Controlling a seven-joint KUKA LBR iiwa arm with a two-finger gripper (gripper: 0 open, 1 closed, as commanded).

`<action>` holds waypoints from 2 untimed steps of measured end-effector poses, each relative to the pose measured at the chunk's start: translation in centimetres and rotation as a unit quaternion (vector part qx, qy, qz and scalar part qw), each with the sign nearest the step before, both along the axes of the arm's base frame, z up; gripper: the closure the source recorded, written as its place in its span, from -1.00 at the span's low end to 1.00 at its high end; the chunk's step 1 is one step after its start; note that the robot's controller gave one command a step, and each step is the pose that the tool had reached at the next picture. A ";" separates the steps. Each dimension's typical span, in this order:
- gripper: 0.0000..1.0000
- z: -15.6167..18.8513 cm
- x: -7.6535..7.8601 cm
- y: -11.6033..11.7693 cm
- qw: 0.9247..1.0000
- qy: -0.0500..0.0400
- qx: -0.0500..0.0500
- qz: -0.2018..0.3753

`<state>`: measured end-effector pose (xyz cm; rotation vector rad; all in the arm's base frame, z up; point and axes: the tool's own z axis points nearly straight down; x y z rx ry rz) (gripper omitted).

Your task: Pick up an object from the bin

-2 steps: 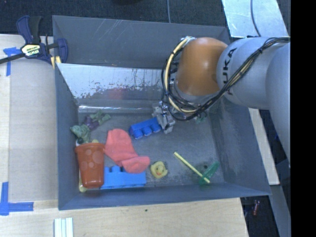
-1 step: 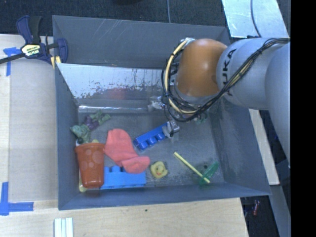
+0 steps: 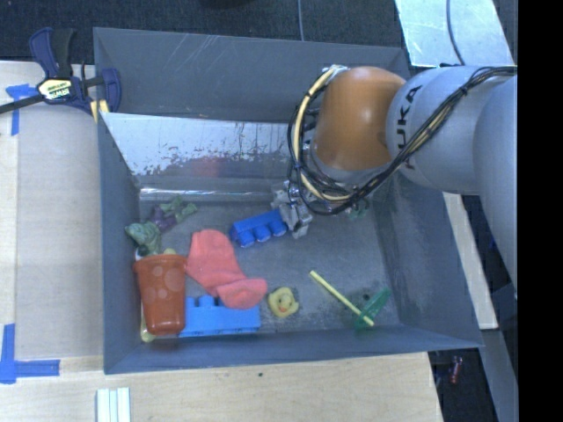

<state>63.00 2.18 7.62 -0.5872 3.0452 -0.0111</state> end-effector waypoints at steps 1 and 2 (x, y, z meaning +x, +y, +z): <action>1.00 0.0 0.0 0.0 1.000 0.000 0.000 0.000; -1.00 3.6 -1.9 0.3 0.996 -0.001 -0.004 0.092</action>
Offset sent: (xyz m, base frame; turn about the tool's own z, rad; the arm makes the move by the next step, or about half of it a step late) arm -0.0202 0.0034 0.0356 -0.1867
